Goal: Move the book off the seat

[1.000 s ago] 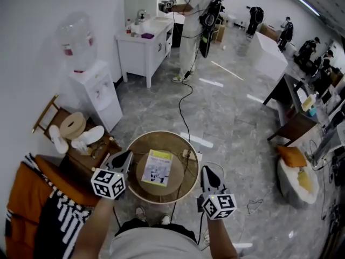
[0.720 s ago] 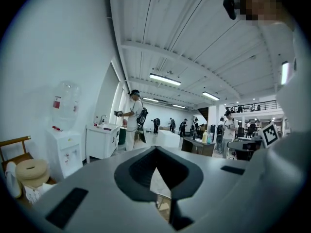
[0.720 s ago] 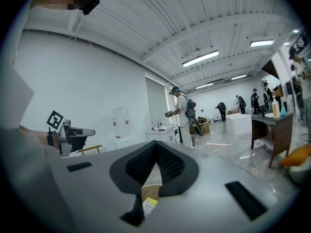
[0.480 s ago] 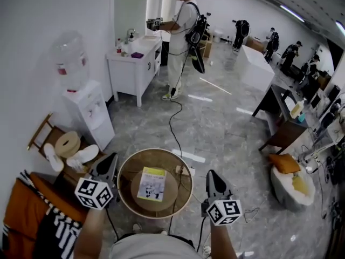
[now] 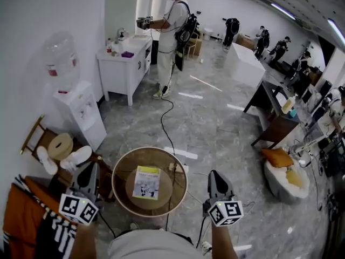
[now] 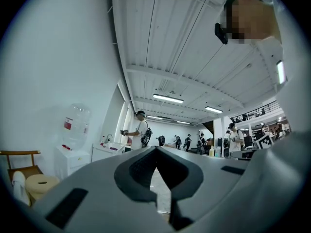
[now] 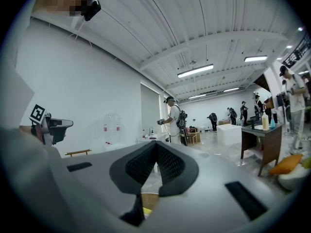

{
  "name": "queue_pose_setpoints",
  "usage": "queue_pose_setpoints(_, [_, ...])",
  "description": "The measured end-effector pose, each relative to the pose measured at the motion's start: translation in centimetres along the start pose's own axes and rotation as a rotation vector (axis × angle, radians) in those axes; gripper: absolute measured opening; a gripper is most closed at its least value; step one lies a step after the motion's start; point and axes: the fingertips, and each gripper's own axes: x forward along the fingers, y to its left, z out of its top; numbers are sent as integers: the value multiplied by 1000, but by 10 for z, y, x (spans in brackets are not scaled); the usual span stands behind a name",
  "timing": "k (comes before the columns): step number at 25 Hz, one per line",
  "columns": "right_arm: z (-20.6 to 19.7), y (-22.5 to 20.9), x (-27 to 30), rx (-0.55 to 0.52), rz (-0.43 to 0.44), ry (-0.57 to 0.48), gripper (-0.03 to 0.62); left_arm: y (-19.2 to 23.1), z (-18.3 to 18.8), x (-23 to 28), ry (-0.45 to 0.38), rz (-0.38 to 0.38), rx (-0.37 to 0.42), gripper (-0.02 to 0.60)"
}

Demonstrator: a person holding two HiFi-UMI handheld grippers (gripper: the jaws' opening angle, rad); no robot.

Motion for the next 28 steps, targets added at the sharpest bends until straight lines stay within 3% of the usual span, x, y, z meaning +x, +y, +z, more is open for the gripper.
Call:
queue_pose_setpoints(10, [-8,10,-13,20,-33,23,20,-25,-13,-2,-16,-27,-15,15])
queue_pose_setpoints(20, [-12,34,-15,16,8,24,20,-34,-16,-12,-4,-49,-10,15])
queue_pose_setpoints(28, [-15,59,-7,23,67,26,20,-29,-14,-40,2,-14,18,16])
